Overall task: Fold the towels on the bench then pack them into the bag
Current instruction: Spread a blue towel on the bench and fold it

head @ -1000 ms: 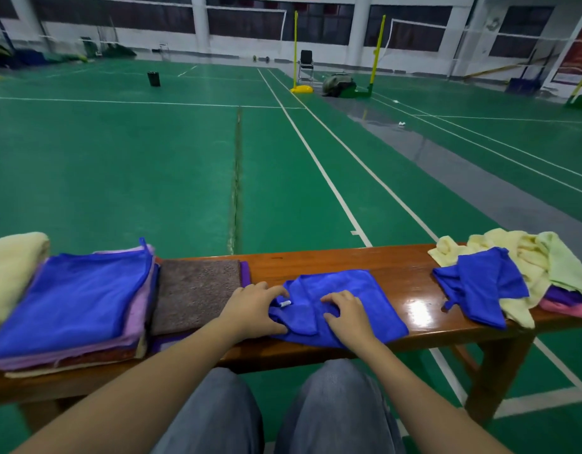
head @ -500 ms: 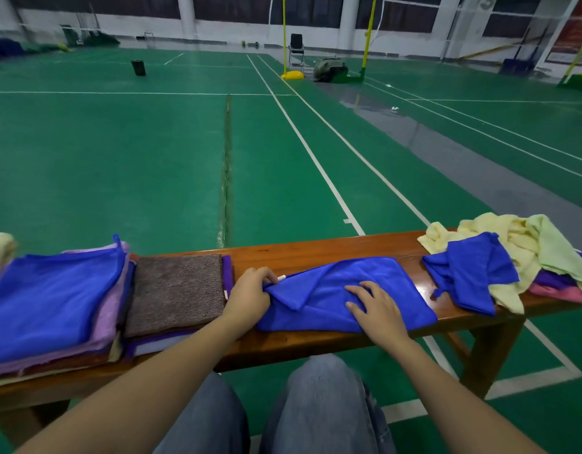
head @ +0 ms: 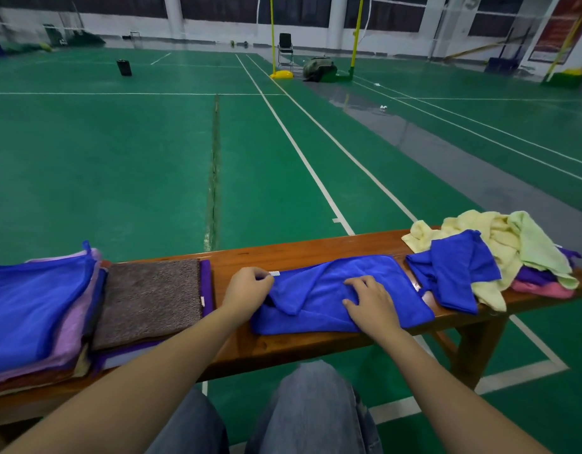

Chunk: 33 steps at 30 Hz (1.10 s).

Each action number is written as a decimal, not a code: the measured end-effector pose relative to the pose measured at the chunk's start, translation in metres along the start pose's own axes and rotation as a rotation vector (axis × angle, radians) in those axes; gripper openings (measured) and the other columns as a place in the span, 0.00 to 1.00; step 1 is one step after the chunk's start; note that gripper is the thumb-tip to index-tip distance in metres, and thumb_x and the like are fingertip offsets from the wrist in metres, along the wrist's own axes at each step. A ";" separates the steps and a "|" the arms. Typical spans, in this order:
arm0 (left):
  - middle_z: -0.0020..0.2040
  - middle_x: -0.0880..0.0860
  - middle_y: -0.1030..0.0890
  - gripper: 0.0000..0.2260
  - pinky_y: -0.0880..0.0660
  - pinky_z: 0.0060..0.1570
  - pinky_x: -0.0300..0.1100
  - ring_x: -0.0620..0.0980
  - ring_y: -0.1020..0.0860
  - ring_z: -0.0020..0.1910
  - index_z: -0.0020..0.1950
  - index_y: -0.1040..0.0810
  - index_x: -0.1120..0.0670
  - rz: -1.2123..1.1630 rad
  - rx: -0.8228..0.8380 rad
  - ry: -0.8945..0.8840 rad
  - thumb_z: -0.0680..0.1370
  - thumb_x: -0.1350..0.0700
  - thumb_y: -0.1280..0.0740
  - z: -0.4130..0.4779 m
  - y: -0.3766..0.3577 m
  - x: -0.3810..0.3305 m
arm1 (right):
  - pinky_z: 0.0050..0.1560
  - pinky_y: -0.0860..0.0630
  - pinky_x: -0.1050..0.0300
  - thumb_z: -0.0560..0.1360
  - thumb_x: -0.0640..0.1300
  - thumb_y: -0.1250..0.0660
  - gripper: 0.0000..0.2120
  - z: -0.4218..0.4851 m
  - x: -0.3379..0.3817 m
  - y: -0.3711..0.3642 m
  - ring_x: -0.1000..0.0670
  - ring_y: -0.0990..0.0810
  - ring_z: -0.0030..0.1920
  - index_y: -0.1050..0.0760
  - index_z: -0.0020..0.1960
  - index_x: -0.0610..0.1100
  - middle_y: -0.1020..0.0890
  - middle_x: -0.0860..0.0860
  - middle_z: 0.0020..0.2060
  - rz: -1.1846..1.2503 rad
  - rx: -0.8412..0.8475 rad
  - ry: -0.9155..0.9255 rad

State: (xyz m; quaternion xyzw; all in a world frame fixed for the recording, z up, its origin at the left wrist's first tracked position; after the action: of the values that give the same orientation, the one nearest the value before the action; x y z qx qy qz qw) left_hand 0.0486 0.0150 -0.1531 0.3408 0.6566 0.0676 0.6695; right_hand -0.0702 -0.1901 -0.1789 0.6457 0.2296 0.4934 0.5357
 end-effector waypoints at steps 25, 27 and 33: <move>0.61 0.54 0.24 0.29 0.32 0.60 0.41 0.52 0.27 0.61 0.68 0.28 0.57 0.360 0.103 -0.237 0.71 0.47 0.27 -0.009 -0.003 0.020 | 0.60 0.35 0.54 0.77 0.44 0.36 0.05 0.002 0.077 -0.030 0.49 0.28 0.56 0.22 0.48 0.45 0.25 0.50 0.52 0.234 -0.113 0.209; 0.58 0.55 0.21 0.25 0.30 0.55 0.39 0.50 0.24 0.57 0.65 0.26 0.58 0.305 0.096 -0.200 0.72 0.50 0.27 -0.012 0.001 0.018 | 0.60 0.32 0.52 0.77 0.41 0.37 0.04 0.003 0.078 -0.021 0.49 0.27 0.55 0.23 0.47 0.44 0.23 0.51 0.50 0.313 -0.141 0.185; 0.54 0.52 0.21 0.12 0.30 0.52 0.39 0.50 0.24 0.53 0.56 0.20 0.57 0.443 0.123 -0.292 0.74 0.57 0.32 -0.023 0.000 0.019 | 0.65 0.39 0.58 0.71 0.34 0.36 0.17 -0.005 0.075 -0.028 0.51 0.29 0.62 0.23 0.57 0.48 0.24 0.54 0.58 0.064 0.058 0.336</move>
State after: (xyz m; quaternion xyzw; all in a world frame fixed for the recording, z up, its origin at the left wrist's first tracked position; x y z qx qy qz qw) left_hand 0.0295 0.0340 -0.1667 0.5221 0.4655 0.1226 0.7040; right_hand -0.0369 -0.1168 -0.1758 0.5764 0.3093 0.6042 0.4550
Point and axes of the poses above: each hand's wrist, its own z-axis towards the middle knuckle, its own y-axis out of the back of the hand, x = y × z, the point moved 2 cm from there along z, towards the middle knuckle
